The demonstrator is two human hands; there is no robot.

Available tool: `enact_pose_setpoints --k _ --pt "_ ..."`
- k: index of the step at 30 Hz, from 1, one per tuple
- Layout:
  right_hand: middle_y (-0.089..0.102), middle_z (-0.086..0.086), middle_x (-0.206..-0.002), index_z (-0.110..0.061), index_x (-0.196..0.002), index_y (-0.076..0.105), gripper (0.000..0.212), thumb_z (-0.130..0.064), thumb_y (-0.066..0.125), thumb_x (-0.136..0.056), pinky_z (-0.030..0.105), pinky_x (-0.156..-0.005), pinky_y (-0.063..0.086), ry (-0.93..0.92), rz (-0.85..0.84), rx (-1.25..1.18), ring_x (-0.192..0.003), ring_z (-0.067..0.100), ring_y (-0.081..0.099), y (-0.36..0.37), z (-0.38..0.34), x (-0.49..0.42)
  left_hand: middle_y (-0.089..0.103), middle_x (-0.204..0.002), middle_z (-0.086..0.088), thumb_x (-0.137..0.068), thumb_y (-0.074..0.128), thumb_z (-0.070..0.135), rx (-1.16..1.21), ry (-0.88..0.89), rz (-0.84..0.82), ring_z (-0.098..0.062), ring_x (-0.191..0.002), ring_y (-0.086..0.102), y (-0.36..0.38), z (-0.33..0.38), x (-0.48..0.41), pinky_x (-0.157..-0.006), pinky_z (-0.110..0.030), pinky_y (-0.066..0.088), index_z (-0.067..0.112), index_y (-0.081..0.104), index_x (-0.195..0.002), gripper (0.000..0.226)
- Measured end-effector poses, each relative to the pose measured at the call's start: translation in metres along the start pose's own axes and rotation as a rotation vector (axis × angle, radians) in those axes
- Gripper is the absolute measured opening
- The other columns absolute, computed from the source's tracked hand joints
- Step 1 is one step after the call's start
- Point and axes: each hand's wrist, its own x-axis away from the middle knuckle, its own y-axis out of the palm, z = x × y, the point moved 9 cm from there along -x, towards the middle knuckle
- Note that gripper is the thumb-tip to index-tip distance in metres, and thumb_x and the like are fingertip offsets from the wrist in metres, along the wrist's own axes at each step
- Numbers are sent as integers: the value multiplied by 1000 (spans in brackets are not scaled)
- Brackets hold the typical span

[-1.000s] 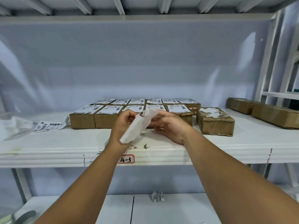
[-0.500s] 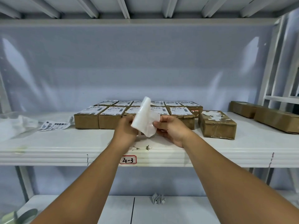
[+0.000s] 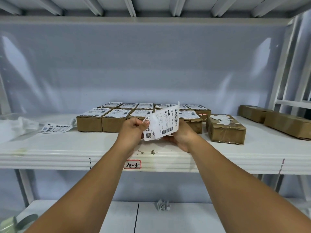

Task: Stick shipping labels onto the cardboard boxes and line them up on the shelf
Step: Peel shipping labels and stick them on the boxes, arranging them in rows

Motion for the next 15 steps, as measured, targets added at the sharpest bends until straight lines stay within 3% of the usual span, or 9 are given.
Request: enact_pose_setpoints --k 4,7,10,15 --pt "70 12 -90 -15 -87 65 34 2 37 -96 37 -73 58 -17 -1 7 -78 25 65 0 -1 0 66 -77 -10 -93 57 14 20 -31 0 -21 -66 64 1 -2 -1 -44 -19 48 7 50 -69 26" --pt "69 14 -98 -6 -100 63 27 1 38 -97 29 -61 58 13 11 -20 -76 21 66 -2 2 -1 67 -77 -10 -93 57 15 15 -40 0 -21 -65 63 0 -4 -3 -51 -23 49 8 50 -69 26" --pt "64 23 -116 9 -119 53 26 0 44 -97 32 -65 59 47 59 -30 -86 25 65 -6 8 -6 66 -78 -11 -93 57 15 18 -34 4 -23 -67 63 -1 -5 -3 -57 -25 50 8 51 -68 26" --pt "62 24 -118 11 -121 50 27 0 43 -97 34 -65 59 64 111 -45 -88 26 63 -11 11 -10 66 -75 -10 -93 56 14 58 -56 8 -21 -63 63 -3 -7 -4 -52 -25 51 8 51 -69 26"
